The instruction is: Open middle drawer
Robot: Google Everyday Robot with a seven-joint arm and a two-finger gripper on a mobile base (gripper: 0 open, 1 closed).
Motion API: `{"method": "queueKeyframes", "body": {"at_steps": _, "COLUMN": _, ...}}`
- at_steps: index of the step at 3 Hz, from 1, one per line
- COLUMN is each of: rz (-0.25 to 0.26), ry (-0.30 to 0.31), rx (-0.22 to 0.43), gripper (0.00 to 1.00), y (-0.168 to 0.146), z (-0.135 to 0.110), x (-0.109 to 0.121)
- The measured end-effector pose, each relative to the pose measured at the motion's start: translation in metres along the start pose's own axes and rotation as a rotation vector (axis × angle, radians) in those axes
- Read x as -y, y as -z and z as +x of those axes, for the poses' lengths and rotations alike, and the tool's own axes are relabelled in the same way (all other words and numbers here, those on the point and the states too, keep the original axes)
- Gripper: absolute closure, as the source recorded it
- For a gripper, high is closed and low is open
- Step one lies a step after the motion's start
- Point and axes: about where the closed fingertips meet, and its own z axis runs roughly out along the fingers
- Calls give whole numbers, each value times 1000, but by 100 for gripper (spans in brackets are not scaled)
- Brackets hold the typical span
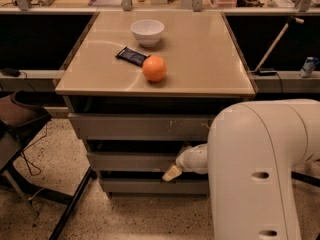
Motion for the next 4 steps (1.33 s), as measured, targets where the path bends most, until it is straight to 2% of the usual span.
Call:
{"method": "queueKeyframes", "body": {"at_steps": 1, "rz": 0, "ry": 0, "rx": 0, "gripper": 0, "y": 0, "z": 0, "x": 0}}
{"method": "queueKeyframes", "body": {"at_steps": 2, "rz": 0, "ry": 0, "rx": 0, "gripper": 19, "y": 0, "z": 0, "x": 0}}
{"method": "queueKeyframes", "body": {"at_steps": 4, "rz": 0, "ry": 0, "rx": 0, "gripper": 65, "y": 0, "z": 0, "x": 0}}
